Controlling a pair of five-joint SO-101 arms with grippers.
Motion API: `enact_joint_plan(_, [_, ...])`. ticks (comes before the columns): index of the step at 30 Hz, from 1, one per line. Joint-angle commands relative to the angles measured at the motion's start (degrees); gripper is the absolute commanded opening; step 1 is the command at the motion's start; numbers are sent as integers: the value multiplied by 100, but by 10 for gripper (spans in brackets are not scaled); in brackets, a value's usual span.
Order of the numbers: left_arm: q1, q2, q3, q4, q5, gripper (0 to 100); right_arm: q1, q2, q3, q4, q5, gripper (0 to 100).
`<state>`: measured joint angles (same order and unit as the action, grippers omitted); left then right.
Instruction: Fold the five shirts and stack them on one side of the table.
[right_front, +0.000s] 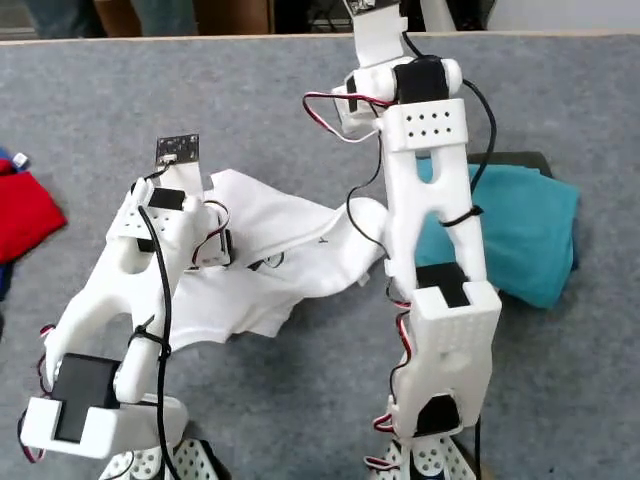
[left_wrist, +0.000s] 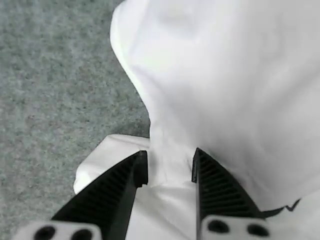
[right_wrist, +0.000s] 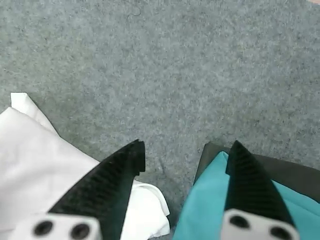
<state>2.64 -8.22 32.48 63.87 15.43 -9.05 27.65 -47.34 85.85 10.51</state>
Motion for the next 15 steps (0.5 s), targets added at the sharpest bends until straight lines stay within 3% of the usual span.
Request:
enact_joint_plan(1, [75,79,-268,-18,26,95,44,-66,-57,-88,62,273])
enact_joint_plan(10, [31,70,-532,44,-527,27,44,-66,-171,-35,44,273])
enact_joint_plan(15, [22,-624,-1481,853,-1178,27,44,-66,-505,334,26,273])
